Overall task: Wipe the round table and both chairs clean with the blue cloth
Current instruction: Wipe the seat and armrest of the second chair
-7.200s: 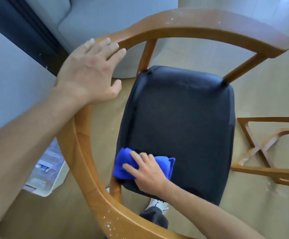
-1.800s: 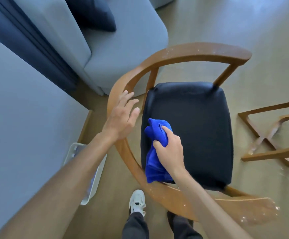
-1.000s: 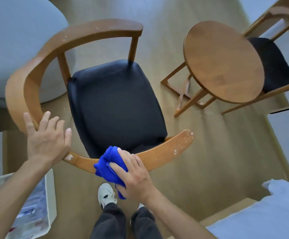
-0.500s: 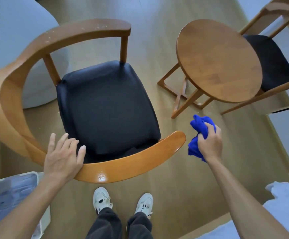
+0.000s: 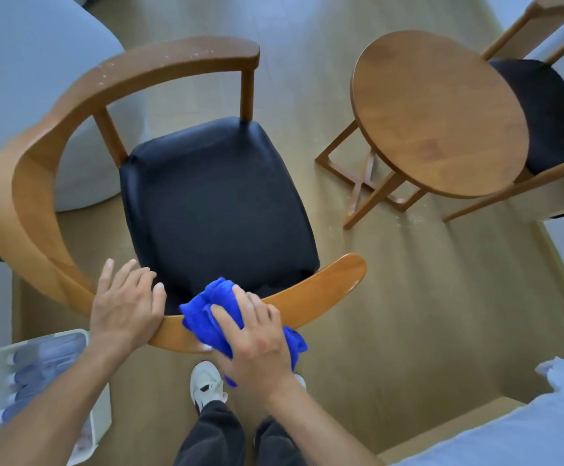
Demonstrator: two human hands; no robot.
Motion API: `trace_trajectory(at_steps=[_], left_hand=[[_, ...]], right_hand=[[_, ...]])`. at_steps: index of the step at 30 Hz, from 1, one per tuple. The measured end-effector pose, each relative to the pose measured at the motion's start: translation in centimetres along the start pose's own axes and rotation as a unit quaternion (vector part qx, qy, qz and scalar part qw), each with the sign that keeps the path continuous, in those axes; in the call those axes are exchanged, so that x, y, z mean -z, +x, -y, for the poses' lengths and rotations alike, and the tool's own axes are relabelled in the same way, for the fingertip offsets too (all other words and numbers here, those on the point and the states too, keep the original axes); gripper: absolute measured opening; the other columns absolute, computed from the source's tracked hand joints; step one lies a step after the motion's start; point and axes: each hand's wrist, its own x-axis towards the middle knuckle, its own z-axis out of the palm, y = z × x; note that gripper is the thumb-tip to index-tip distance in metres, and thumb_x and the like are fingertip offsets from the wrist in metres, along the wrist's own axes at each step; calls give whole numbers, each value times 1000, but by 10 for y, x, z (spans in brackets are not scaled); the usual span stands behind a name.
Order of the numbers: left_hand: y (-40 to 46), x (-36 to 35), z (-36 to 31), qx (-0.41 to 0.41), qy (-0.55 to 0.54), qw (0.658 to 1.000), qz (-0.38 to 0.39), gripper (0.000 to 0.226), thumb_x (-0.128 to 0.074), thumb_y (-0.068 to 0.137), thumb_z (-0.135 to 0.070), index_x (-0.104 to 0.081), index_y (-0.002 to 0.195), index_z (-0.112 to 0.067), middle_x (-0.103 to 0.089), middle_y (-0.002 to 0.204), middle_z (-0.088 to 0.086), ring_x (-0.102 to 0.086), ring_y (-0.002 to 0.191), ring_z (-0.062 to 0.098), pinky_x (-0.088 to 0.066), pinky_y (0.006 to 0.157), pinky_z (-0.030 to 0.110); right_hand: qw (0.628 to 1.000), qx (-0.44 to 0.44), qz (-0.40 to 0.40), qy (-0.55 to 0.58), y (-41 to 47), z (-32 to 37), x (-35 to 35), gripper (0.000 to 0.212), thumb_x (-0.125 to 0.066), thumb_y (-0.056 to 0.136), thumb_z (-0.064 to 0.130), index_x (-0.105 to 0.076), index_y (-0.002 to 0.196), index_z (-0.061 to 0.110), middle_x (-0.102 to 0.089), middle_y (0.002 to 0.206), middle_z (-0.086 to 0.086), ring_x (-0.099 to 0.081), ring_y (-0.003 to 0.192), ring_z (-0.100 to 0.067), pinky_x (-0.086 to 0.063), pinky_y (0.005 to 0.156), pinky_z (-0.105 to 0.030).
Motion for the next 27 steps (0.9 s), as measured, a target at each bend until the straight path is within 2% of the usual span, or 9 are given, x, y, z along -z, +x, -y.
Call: trace_trajectory(at_steps=[2,5,7,9,16,19,21,24,27], left_hand=[[0,0,2,0,7,1000,14,59,-22,88,-34,-70,103,-4,-67,116,14,-51,125,32,-10,118,44],[-2,2,3,9,12,1000,19,60,-24,88,-38,-69,110,-5,-65,123,13,-48,129,30,-11,118,46],[0,4,-3,10,5,1000,18,61,-25,88,-39,-70,112,-5,-64,125,12,-47,130,30,-14,117,48],[-1,6,-4,12,2,1000,12,60,-26,89,-39,-69,113,-4,-64,125,13,-48,130,31,-19,116,51],[-1,12,-2,3,-12,1000,11,55,-31,89,-34,-68,115,-1,-64,123,15,-54,124,32,-32,110,55],[-3,12,-1,0,-17,1000,6,54,-31,89,-32,-67,115,-1,-65,122,16,-55,123,33,-33,109,55],[-4,11,0,3,-19,1000,7,57,-30,89,-34,-65,119,-3,-62,127,15,-52,126,32,-28,113,53],[-3,9,0,5,-21,1000,3,58,-28,90,-36,-62,124,-4,-61,130,13,-49,129,31,-24,115,52],[-2,9,0,0,-30,1000,-1,55,-31,90,-34,-62,124,-4,-62,128,12,-50,128,31,-26,115,52]], right_hand=[[999,-12,-22,-19,-1,-52,21,39,-64,80,30,-68,115,14,-57,130,-20,-58,112,-38,-48,88,-47],[985,-151,-78,-38,6,-124,55,42,-70,77,18,-67,118,9,-54,132,-22,-56,117,-39,-48,94,-50],[965,-243,-97,-36,12,-139,62,41,-71,81,15,-65,120,9,-51,136,-20,-53,120,-36,-49,94,-50],[957,-261,-113,-58,17,-117,48,39,-71,81,16,-65,119,9,-50,137,-19,-53,120,-36,-50,91,-50],[992,-106,-65,-36,6,52,-24,40,-70,79,29,-69,115,14,-54,134,-22,-57,119,-37,-50,95,-43],[998,5,-47,-30,4,23,-11,32,-58,87,23,-70,113,10,-58,128,-24,-60,114,-38,-53,89,-43],[998,18,-37,-38,-5,-27,10,34,-57,86,18,-68,116,7,-56,130,-25,-57,117,-40,-50,94,-47],[982,-161,-75,-65,-3,-98,44,43,-70,81,8,-63,123,5,-49,137,-24,-52,122,-41,-49,94,-53],[943,-311,-104,-51,11,-98,46,39,-68,85,10,-61,123,6,-47,139,-23,-53,117,-43,-52,81,-55]])
